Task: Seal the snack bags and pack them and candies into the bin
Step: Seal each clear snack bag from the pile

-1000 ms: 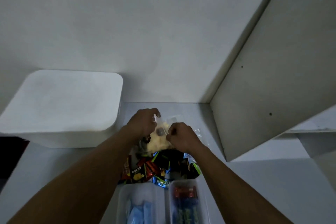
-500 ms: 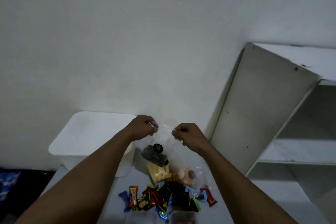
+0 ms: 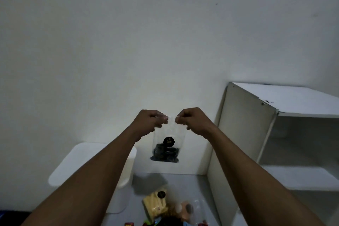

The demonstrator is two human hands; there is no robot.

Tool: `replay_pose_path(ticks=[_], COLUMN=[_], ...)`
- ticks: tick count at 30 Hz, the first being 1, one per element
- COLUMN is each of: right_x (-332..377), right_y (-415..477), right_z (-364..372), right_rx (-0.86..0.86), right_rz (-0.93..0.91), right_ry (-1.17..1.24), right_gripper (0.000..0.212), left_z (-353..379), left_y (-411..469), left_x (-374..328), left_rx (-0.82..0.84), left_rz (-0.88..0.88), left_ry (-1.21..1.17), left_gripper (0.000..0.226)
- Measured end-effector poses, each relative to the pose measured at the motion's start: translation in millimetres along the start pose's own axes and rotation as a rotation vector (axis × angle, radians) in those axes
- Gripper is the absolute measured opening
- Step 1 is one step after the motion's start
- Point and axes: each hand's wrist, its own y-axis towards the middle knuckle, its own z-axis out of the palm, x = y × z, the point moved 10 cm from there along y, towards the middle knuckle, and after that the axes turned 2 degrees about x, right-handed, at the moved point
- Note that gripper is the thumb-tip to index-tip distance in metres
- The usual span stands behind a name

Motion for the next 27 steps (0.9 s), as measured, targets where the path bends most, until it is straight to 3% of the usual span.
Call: replay_pose_path(ticks=[8,16,23,27], right_x=[31.3,35.9,28.8,24.2], right_y=[1.1,2.8,3.9,-0.6], right_z=[-13.5,-30.1,-34.1,-41.7], right_rx=[-0.053,-0.089,-0.084,-0.125], right_rz=[-0.081,-0.094,-0.064,-0.06], right_ry=[0.021,0.058,0.171,0.2], right_gripper=[0.009,0.007,0.008,0.016], left_z=[-20.6,-6.4,-21.5,-21.4], left_y=[8.7,11.4,18.4,20.0], left_x=[-34.5,-42.0,-51.7,-51.0], left_rx=[-0.178,-0.019,-0.154,-0.121], left_rz=[0.149,0.11,0.203,0.158], left_ry=[0.017,-0.127,-0.111,-0.159], left_gripper=[0.007,0.018,0.011,0.013])
